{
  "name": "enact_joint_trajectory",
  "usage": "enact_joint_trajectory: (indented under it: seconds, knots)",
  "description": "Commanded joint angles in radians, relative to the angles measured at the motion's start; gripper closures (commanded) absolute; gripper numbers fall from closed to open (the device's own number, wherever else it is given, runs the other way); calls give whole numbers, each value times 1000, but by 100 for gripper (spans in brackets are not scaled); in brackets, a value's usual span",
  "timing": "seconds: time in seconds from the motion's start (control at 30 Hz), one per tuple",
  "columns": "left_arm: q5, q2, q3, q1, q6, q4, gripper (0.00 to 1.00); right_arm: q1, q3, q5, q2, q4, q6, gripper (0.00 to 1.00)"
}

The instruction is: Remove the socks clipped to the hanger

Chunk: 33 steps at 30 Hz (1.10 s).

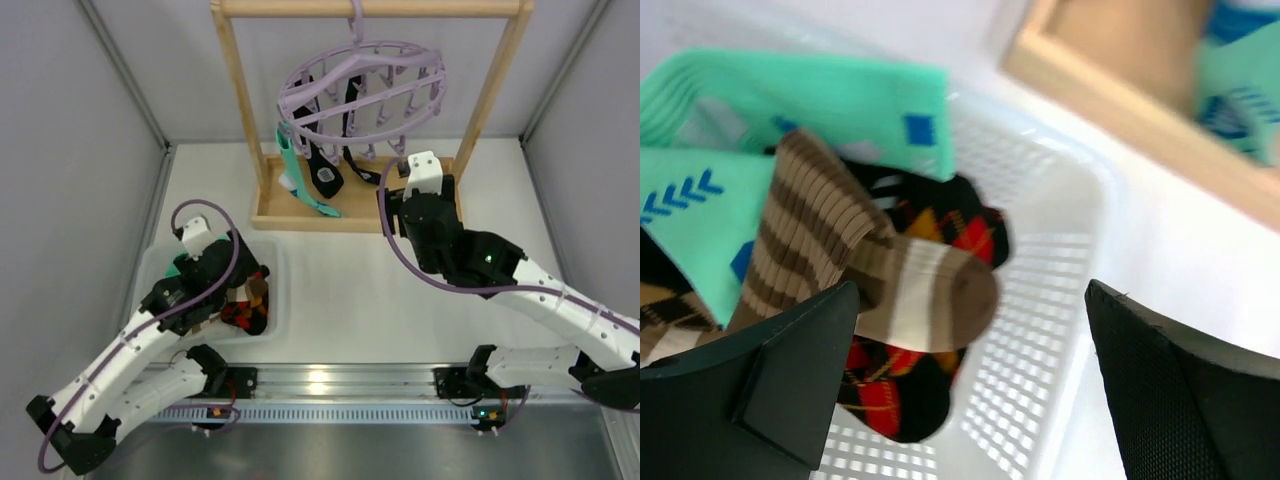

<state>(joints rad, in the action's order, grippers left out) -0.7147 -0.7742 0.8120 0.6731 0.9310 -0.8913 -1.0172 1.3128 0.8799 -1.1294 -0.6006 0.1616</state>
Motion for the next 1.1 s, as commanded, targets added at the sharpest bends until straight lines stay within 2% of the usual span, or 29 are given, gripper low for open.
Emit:
enact_joint_trajectory:
  seconds: [0.0,0.17,0.27,0.37,0.43,0.5,0.73,0.83,1.07]
  knots:
    - [96,67,127,-1,-119,26,2,29,-18,-19,43,45,13,20]
    - [155,98,197,-1,-161,29,2,52,-23,-32,65,41,9,20]
    - [217,20,227,-1,-236,99,2,71,-27,-59,75,45,13,18]
    - [433,-64,190,-3,-436,357,2,97,-69,-102,105,65,21,14]
    - [574,-105,129,-3,-492,591,2,103,-99,-131,144,94,18,7]
    - [615,-157,86,-3,-569,777,2,101,-148,-175,196,120,15,1]
    - [448,-353,52,-21,-675,1112,2,104,-210,-292,348,134,7,1]
    - [364,-506,68,-24,-689,1218,2,104,-237,-354,411,159,7,1]
    - [129,-766,196,-38,-725,1321,2,104,-273,-487,485,171,16,0]
